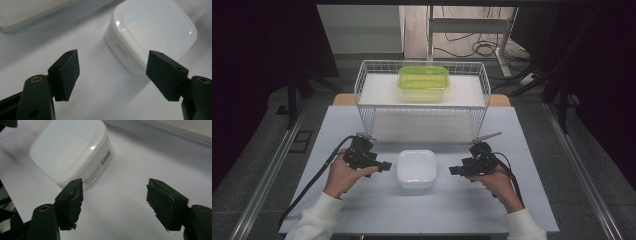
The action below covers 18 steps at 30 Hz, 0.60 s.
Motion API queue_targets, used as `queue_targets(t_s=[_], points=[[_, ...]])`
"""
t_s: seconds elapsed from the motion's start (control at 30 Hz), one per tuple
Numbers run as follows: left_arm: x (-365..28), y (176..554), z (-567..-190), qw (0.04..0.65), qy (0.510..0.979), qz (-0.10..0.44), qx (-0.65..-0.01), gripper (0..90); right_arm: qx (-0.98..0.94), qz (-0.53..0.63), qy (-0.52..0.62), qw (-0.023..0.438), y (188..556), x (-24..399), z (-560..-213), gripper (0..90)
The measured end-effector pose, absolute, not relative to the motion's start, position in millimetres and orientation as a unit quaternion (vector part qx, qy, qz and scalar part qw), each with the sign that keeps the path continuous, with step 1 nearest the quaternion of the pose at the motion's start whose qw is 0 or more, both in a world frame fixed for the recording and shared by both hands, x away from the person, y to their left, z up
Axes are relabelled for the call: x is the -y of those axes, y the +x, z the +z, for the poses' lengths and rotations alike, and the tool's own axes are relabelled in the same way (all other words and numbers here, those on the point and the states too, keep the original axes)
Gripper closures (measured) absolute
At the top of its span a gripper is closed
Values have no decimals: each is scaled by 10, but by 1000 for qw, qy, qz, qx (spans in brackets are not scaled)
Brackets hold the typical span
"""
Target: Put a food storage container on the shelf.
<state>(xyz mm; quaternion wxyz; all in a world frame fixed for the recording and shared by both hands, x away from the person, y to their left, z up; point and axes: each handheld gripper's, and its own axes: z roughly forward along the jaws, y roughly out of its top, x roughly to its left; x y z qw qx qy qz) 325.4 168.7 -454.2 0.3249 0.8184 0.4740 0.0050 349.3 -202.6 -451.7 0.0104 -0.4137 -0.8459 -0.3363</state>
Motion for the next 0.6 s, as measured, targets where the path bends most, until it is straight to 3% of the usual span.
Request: queue_targets(t_s=[0.17, 0.3, 0.6], points=[[-1644, 3291, -4590, 332, 813, -21, -478, 282, 838, -351, -417, 28, 3522, 1960, -4561, 317], [-1608, 3322, -4645, 332, 811, -37, -481, 302, 817, -378, -429, 71, 3568, 1914, -4613, 335], [-1560, 3372, -4720, 350, 795, -66, -491, 343, 802, -387, -446, 94, 3657, 1800, -4740, 379]])
